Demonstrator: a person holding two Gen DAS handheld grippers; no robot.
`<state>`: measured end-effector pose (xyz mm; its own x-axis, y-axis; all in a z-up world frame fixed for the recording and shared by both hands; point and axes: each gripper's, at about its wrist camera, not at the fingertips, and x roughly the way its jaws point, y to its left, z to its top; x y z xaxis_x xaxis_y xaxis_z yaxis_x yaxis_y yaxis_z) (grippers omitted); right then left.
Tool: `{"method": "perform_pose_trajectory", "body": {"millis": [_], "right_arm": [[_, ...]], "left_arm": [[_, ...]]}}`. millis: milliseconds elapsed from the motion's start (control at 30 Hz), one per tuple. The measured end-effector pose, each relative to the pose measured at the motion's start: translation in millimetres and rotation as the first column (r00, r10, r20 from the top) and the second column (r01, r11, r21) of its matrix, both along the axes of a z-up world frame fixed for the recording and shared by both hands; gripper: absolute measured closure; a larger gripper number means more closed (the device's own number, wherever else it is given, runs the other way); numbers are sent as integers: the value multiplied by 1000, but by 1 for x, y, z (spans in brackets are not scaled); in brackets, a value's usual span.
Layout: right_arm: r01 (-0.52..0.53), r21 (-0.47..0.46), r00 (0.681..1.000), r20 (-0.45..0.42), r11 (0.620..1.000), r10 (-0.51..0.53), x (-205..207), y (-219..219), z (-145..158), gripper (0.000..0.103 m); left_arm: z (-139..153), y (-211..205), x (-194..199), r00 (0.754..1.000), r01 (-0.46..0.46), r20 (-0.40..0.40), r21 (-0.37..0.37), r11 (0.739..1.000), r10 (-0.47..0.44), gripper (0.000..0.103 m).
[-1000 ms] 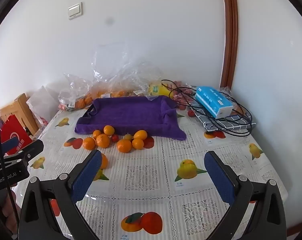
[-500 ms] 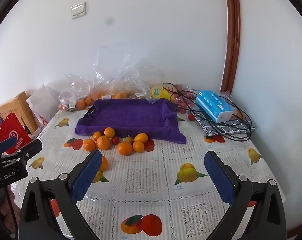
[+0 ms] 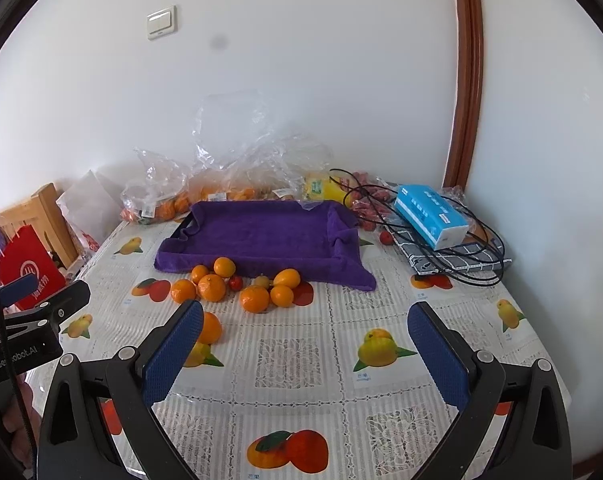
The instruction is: Organize fruits
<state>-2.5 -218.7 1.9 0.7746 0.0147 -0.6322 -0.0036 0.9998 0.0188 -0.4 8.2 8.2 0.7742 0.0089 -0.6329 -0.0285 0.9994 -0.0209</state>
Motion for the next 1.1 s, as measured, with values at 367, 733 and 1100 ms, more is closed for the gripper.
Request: {"method": "perform_pose_trajectory", "body": {"millis": [367,733,1100], "right_arm": [[1,-1,1000,3,1000,-1,-2,2,0,2],[3,-2,1000,2,1000,-3,-2,2,0,2],[3,1,1000,2,1000,-3,-2,0,-1,2]], "left_arm": [[0,2,-1,1000,-5,-1,-4,1000,5,0],[0,4,-2,1000,-6,1,-4,1000,6,0],[0,4,0,1000,-6,0,-6,1000,6,0]]}}
